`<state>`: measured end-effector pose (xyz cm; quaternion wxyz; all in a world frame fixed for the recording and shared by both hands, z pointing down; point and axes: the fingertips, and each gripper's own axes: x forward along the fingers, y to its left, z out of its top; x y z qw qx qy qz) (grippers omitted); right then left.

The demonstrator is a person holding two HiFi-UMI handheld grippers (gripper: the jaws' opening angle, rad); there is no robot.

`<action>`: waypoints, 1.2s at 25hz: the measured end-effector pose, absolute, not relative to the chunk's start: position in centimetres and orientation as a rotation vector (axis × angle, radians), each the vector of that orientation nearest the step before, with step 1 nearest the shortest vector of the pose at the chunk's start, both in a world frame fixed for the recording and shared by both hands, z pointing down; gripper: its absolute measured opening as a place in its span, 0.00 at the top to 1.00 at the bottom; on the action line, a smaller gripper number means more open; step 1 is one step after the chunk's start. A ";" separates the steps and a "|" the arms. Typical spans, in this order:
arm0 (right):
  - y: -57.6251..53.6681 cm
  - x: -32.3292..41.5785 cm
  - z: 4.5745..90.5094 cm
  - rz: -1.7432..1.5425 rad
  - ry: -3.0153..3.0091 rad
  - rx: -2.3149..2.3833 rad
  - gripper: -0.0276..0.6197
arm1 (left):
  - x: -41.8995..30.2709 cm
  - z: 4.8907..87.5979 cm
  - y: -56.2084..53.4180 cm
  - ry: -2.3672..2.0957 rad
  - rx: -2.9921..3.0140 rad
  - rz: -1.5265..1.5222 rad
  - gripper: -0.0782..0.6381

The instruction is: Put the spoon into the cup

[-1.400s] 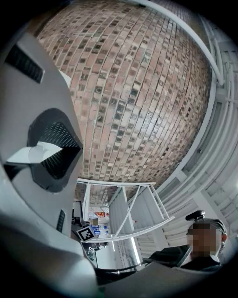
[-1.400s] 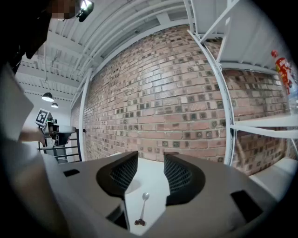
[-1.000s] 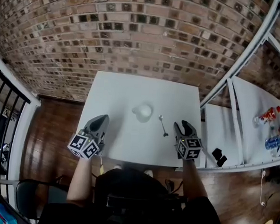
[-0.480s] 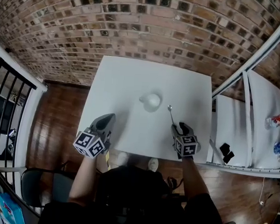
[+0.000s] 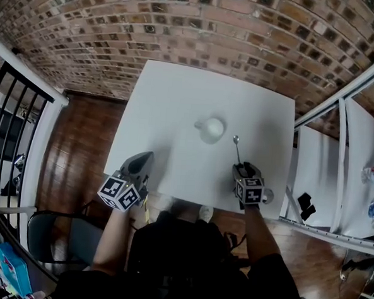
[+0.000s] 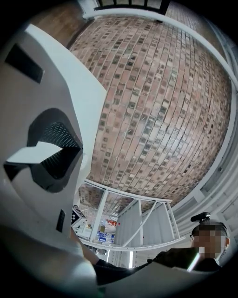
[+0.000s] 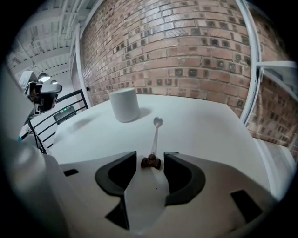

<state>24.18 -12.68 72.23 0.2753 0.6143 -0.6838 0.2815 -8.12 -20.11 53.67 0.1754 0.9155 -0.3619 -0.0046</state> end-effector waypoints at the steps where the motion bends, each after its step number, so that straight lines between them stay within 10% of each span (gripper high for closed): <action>1: -12.7 24.2 72.3 0.754 -1.836 1.654 0.68 | -8.3 53.8 -20.1 -1.030 2.590 -0.011 0.89; 30: -15.2 26.4 62.0 0.475 -1.922 1.794 0.76 | -7.1 49.5 -21.7 -0.988 2.696 -0.117 0.89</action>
